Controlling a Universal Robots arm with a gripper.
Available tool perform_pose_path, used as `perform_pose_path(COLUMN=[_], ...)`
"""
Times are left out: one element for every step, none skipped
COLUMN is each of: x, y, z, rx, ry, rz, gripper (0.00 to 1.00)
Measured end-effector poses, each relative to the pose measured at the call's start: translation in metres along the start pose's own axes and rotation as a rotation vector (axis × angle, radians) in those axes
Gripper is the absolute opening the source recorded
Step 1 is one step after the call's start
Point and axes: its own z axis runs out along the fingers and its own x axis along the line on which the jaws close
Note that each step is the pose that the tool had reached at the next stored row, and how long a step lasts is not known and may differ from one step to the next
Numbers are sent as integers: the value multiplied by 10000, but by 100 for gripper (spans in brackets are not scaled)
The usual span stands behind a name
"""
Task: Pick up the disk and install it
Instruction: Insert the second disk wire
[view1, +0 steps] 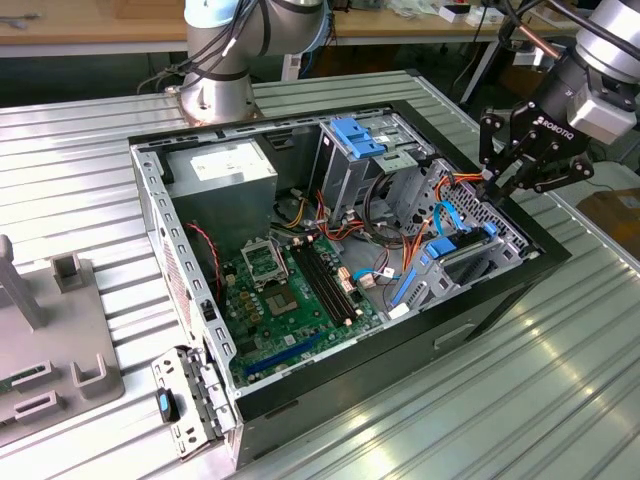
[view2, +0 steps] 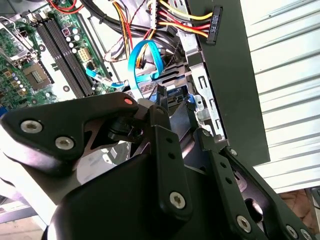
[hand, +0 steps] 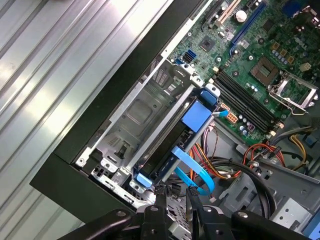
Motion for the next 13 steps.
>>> perform_pose_path(x=[0,0,0,2,5,7,10,17,20,23,26,29,30], y=[0,0,-1,-4,-12,-17,-25,-41,-53,-65,-77,-96,-111], z=[0,0,0,0,-1,-1,-1,-2,-1,-2,-2,-2,-3], rx=[0,0,0,-1,-1,0,0,-1,0,-1,0,0,0], ry=[1,0,0,1,1,0,0,1,0,1,1,0,0], rz=[0,0,0,-1,-2,0,-1,-1,-1,-1,-1,-2,-2], gripper=[30,30,30,30,30,30,30,30,30,30,30,30,30])
